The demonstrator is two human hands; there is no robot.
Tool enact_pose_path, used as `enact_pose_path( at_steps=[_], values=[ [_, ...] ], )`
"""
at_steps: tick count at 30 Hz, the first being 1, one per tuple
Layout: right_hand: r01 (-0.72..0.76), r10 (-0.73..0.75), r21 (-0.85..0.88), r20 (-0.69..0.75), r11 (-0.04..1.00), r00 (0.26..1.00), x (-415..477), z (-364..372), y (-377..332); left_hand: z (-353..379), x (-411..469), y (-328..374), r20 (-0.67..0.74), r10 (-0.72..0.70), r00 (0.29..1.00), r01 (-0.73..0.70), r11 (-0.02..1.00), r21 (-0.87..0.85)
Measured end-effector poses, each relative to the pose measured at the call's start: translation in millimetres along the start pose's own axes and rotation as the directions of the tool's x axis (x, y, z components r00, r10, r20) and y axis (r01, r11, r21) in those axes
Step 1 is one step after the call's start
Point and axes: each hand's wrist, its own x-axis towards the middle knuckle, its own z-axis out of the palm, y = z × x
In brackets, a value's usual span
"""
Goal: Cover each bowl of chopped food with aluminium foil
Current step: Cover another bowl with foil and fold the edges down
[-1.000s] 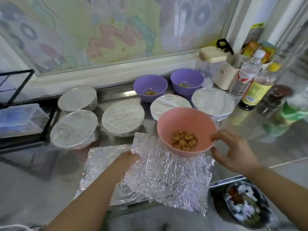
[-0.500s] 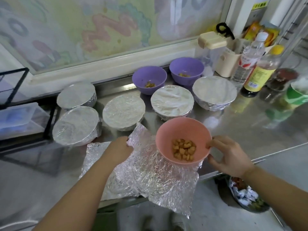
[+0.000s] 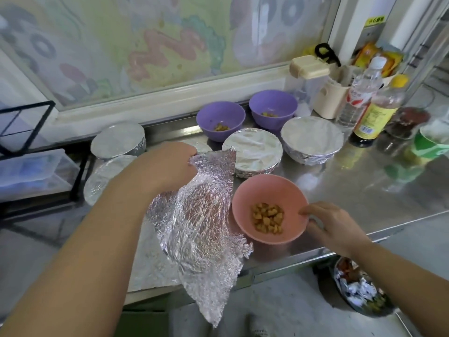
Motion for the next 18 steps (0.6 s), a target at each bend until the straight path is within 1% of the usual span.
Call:
enact_pose_path(
  at_steps=[2, 4, 6, 8, 10, 11, 14, 15, 16, 18],
  values=[
    [0.014, -0.017, -0.061, -0.050, 0.998, 0.999, 4.0, -4.2, -3.4, -5.3, 0.3, 6.8, -0.019, 0.015, 1.000, -0.015, 1.000, 0.002],
    [0.023, -0.031, -0.086, -0.096, 0.996, 0.995, 11.8, -10.5, -9.8, -9.9, 0.8, 12.2, -0.056, 0.012, 0.998, -0.010, 0.999, 0.035],
    [0.026, -0.032, -0.046, -0.132, 0.999, 0.991, 22.2, -17.6, -19.9, -15.1, 1.2, 16.1, -0.129, -0.020, 0.991, 0.032, 0.995, 0.093],
    [0.022, -0.011, 0.085, -0.128, 0.996, 0.992, 34.1, -23.2, -37.9, -20.8, 2.1, 20.7, -0.183, -0.046, 0.982, 0.065, 0.993, 0.099],
    [-0.059, 0.074, 0.278, -0.045, 0.959, 0.996, 46.1, -29.7, -62.1, -26.7, 4.1, 27.5, -0.210, -0.041, 0.977, 0.046, 0.999, 0.022],
    [-0.115, 0.114, 0.364, 0.024, 0.924, 0.993, 52.0, -33.2, -73.9, -29.8, 5.5, 31.4, -0.230, -0.030, 0.973, 0.023, 0.999, -0.036],
    [-0.291, 0.178, 0.587, 0.243, 0.755, 0.954, 68.7, -44.9, -96.6, -32.4, 12.5, 41.7, -0.311, -0.026, 0.950, -0.043, 0.976, -0.214],
    [-0.320, 0.188, 0.607, 0.272, 0.728, 0.944, 74.4, -49.2, -97.4, -28.8, 16.1, 43.9, -0.329, -0.045, 0.943, -0.048, 0.961, -0.271],
    [-0.333, 0.195, 0.590, 0.286, 0.736, 0.938, 79.1, -53.6, -95.7, -22.7, 19.8, 45.9, -0.335, -0.074, 0.939, -0.044, 0.942, -0.331],
    [-0.364, 0.256, 0.496, 0.274, 0.789, 0.927, 88.2, -58.7, -82.8, -3.1, 25.9, 47.5, -0.286, -0.138, 0.948, -0.013, 0.884, -0.468]
  ],
)
